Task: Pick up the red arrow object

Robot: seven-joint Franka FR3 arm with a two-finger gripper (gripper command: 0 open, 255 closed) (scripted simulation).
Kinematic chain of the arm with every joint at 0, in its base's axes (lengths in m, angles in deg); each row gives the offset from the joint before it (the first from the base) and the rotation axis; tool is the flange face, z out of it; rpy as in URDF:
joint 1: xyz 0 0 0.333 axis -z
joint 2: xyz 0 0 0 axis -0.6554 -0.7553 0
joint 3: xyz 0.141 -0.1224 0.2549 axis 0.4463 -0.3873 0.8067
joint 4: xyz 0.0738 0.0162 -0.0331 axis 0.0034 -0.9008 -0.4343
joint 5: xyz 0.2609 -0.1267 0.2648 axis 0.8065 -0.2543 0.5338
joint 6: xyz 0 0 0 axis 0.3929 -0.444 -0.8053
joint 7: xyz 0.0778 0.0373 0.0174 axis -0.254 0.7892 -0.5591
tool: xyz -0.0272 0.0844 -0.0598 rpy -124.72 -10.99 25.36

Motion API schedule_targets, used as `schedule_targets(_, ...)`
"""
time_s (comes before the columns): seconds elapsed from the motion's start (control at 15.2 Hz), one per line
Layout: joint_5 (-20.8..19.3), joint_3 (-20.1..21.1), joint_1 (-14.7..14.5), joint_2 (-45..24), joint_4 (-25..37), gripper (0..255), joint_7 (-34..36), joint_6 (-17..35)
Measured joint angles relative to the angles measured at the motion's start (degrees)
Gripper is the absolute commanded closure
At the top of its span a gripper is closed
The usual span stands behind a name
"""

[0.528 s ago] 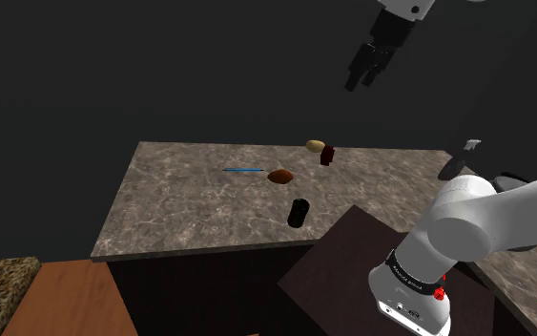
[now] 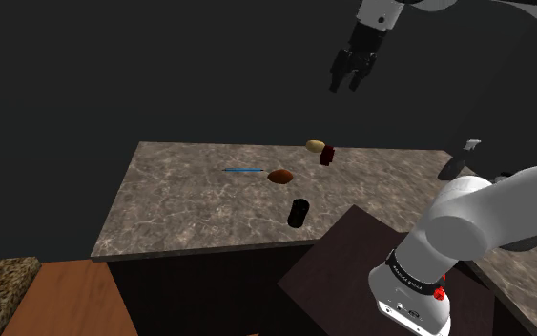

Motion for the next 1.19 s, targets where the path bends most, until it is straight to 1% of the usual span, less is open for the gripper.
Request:
schedule_targets(0.2,0.6,-2.1,1.0,-6.6,2.6,0,0.4,1.6)
schedule_targets(0.53,2.5,-5.7,2.6,-17.1,8.0,0,0.7,2.4)
schedule_targets(0.79,4.9,-8.6,4.1,-26.8,13.4,0,0.2,3.1)
schedule_targets(0.92,6.0,-9.8,5.0,-30.1,14.9,0,0.0,2.9)
schedule_targets(1.19,9.2,-11.9,7.0,-39.6,21.3,0,-0.2,1.9)
